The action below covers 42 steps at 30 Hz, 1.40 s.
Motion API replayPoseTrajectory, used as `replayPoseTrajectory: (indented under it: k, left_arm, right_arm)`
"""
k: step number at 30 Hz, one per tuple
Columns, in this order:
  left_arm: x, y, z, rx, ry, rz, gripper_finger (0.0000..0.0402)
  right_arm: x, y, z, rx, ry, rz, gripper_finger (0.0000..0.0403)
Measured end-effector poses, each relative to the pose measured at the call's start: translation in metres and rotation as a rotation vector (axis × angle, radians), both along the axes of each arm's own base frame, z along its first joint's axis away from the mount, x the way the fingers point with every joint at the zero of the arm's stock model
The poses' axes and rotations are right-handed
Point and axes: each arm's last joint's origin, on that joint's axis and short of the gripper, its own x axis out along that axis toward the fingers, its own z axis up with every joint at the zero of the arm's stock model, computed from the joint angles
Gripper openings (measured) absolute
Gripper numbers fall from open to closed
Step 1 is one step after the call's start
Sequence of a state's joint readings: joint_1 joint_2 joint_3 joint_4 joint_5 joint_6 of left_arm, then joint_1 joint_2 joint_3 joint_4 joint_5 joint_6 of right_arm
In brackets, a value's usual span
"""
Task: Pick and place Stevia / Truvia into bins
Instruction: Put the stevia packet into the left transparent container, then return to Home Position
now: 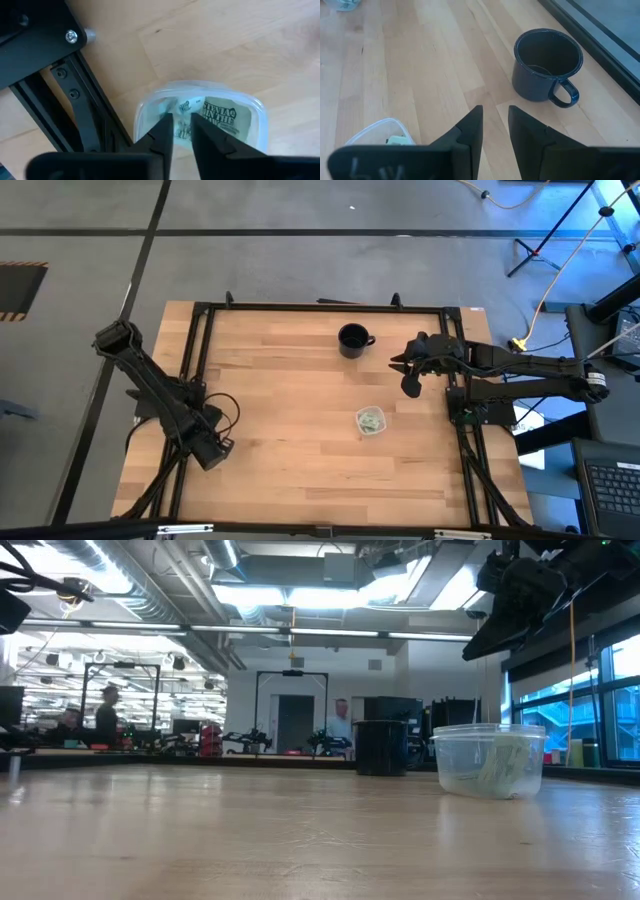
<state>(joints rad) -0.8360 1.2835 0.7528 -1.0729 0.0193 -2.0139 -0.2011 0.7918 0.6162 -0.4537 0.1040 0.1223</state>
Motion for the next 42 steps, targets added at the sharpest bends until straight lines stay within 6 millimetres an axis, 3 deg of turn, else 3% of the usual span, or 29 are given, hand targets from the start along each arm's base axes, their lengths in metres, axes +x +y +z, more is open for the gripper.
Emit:
replayPoseTrajectory:
  k: [6, 10, 14, 17, 23, 33, 37, 42]
  left_arm:
    - [-0.003, 0.005, 0.011, -0.031, -0.065, 0.004, 0.0101]
    - [0.0, 0.01, 0.033, 0.022, -0.284, -0.015, 0.0106]
    - [0.003, 0.02, 0.059, 0.226, -0.592, -0.119, 0.0101]
    - [0.004, 0.031, 0.073, 0.425, -0.747, -0.207, 0.0098]
    - [0.008, 0.069, 0.092, 0.563, -0.762, -0.231, 0.0087]
    - [0.031, 0.119, 0.126, 0.821, -0.89, -0.504, 0.0069]
    - [0.024, 0.132, 0.127, 0.934, -0.904, -0.518, 0.0065]
    - [0.011, 0.137, 0.102, 0.955, -0.926, -0.578, 0.0065]
  right_arm:
    - [0.0, 0.0, 0.0, 0.0, 0.0, 0.0, 0.0095]
    - [0.0, 0.0, 0.0, 0.003, -0.004, -0.003, 0.0095]
    - [0.004, -0.001, 0.005, -0.016, -0.066, 0.005, 0.0095]
    - [0.007, -0.003, 0.012, -0.013, -0.148, 0.108, 0.0095]
    - [0.002, -0.025, 0.025, 0.128, -0.336, 0.355, 0.0095]
    - [-0.026, -0.069, 0.029, 0.115, -0.43, 0.317, 0.0095]
    - [-0.034, -0.074, 0.03, 0.108, -0.432, 0.265, 0.0095]
    - [-0.047, -0.069, 0.035, 0.054, -0.436, 0.244, 0.0095]
